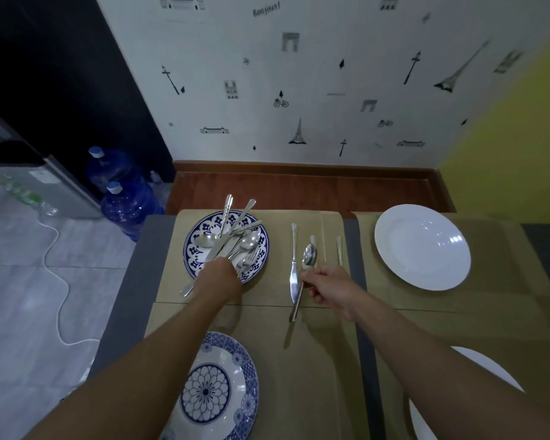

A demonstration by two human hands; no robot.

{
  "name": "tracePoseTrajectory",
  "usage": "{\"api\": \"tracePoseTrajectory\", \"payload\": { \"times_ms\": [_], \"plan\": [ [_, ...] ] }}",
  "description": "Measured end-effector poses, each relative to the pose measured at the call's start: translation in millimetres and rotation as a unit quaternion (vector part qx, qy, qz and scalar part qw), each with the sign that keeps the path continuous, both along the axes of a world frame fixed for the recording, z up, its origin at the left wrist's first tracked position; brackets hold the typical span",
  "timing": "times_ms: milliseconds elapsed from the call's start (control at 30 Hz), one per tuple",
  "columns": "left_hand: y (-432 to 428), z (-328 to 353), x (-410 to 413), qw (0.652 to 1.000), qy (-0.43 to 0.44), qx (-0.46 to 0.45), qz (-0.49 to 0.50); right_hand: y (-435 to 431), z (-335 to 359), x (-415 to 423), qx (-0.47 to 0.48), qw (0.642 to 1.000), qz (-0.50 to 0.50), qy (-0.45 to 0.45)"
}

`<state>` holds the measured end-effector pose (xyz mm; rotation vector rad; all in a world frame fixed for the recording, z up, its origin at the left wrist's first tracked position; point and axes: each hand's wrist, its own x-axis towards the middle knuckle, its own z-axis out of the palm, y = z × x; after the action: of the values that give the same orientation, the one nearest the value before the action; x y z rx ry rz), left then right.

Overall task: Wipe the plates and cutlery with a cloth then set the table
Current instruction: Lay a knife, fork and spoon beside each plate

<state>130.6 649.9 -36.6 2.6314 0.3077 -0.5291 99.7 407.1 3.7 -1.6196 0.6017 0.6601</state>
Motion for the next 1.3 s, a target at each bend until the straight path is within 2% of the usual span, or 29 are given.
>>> {"api": "tracePoseTrajectory", "payload": {
  "times_ms": [333, 567, 733, 967, 1300],
  "plan": [
    [3.5, -1.1, 1.5, 0.996, 0.026, -0.084, 0.035, -4.6, -11.9, -9.9, 0.004, 1.000, -0.007, -0.007],
    [1.9, 13.9, -9.0, 0.992, -0.010, -0.110, 0.068, -13.5, -10.9, -21.3, 0.008, 1.000, -0.016, -0.026],
    [-12.7, 29.4, -32.1, 0.981, -0.040, -0.171, 0.086, -25.7, -16.8, -37.1, 0.009, 1.000, -0.011, -0.026],
    [-58.7, 22.3, -92.6, 0.957, 0.027, -0.267, 0.108, -49.8, -37.5, -90.0, -0.010, 0.999, 0.001, -0.039],
    [-117.9, -19.7, -188.4, 0.943, 0.095, -0.294, 0.121, -77.5, -59.0, -170.5, -0.072, 0.996, 0.058, -0.006]
  ]
}}
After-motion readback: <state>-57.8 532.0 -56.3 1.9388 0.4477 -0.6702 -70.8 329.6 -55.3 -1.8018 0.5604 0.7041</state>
